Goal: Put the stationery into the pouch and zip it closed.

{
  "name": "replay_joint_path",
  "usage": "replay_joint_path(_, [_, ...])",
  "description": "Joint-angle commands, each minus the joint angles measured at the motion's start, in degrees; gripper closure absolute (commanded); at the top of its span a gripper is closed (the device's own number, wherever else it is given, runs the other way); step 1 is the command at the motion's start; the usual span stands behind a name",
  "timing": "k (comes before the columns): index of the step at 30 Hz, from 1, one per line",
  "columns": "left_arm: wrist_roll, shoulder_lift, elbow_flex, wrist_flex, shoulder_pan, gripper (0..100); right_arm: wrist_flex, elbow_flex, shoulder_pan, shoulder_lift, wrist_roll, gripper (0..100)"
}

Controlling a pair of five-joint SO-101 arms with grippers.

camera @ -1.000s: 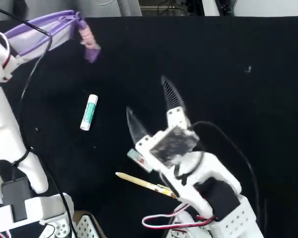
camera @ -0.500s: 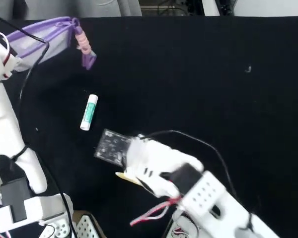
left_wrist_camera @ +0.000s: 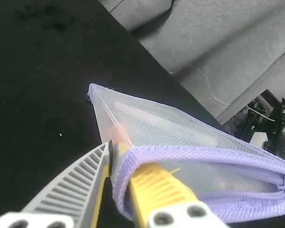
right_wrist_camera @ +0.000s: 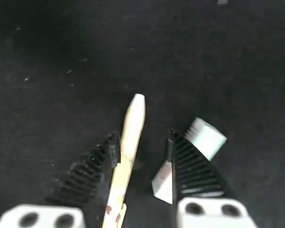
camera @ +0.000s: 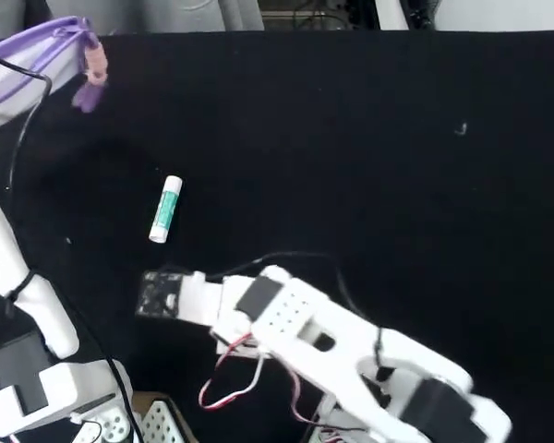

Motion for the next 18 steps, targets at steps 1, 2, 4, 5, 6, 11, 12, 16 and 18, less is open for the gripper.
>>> replay_joint_path(1, [-0.2, -0.5, -0.5, -1.7, -0.6, 97, -0.1, -5.0, -0.5, 5.3, 0.6, 85.0])
replay_joint_path(2, [-0.2, -0.5, -0.5, -1.6, -0.6, 97, -0.1, -5.8, -0.3, 7.0, 0.6, 85.0])
replay_joint_path(4, [-0.2, -0.5, -0.5, -1.5, -0.6, 97, -1.0, -7.1, 0.0, 10.4, 0.6, 85.0])
replay_joint_path(5, [-0.2, -0.5, -0.5, -1.5, -0.6, 97, -1.7, -7.6, 0.1, 12.1, 0.6, 85.1])
replay_joint_path(6, [-0.2, -0.5, -0.5, -1.4, -0.6, 97, -2.2, -8.0, 0.1, 13.8, 0.6, 85.3])
replay_joint_path(11, [-0.2, -0.5, -0.5, -1.3, -0.6, 97, -2.9, -10.8, 0.4, 19.9, 0.6, 90.2])
replay_joint_path(12, [-0.2, -0.5, -0.5, -1.3, -0.6, 97, -2.8, -11.4, 1.0, 20.2, 0.6, 95.1])
replay_joint_path(16, [-0.2, -0.5, -0.5, -1.3, -0.6, 97, -2.8, -12.5, 5.2, 18.7, 0.5, 97.6])
replay_joint_path(18, [-0.2, -0.5, -0.5, -1.3, -0.6, 97, -2.7, -12.9, 7.6, 16.6, 0.5, 98.7])
